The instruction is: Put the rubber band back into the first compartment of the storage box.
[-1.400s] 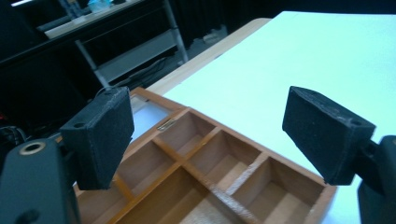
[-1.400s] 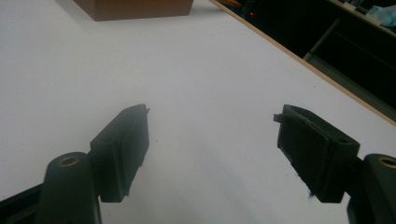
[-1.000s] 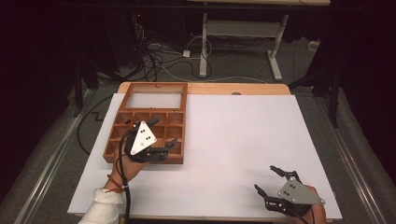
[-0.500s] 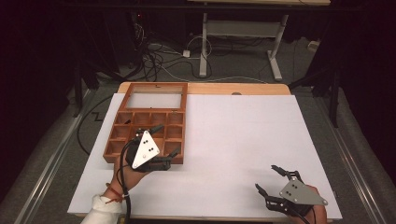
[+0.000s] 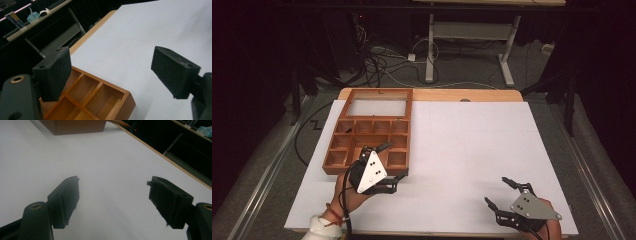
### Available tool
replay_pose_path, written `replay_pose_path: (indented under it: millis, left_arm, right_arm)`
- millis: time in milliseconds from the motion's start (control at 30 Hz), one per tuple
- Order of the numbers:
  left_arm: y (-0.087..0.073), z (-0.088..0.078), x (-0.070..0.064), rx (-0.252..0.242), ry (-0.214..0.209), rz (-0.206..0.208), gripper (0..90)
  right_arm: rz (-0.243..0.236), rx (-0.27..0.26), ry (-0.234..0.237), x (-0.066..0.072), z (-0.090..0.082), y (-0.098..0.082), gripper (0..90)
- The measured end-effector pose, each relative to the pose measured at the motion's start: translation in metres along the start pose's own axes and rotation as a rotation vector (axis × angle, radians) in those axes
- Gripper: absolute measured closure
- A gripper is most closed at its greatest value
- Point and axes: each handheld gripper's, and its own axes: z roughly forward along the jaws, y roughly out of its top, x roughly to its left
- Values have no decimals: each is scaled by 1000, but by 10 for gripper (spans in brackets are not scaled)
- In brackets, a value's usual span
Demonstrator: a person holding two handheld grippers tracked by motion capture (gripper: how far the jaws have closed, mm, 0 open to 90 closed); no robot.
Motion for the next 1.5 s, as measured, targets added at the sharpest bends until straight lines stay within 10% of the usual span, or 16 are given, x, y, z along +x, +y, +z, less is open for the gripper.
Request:
replay_pose_path:
  millis: [767,1500]
  left_arm:
    - [-35,-24,-18,12,51,6,164]
    - [-86,-28,-21,146,61,21,165]
  right_arm:
    - [1,-7,-10,-2,-1,2,250]
    - [17,-4,-14,-5,2,-1,231]
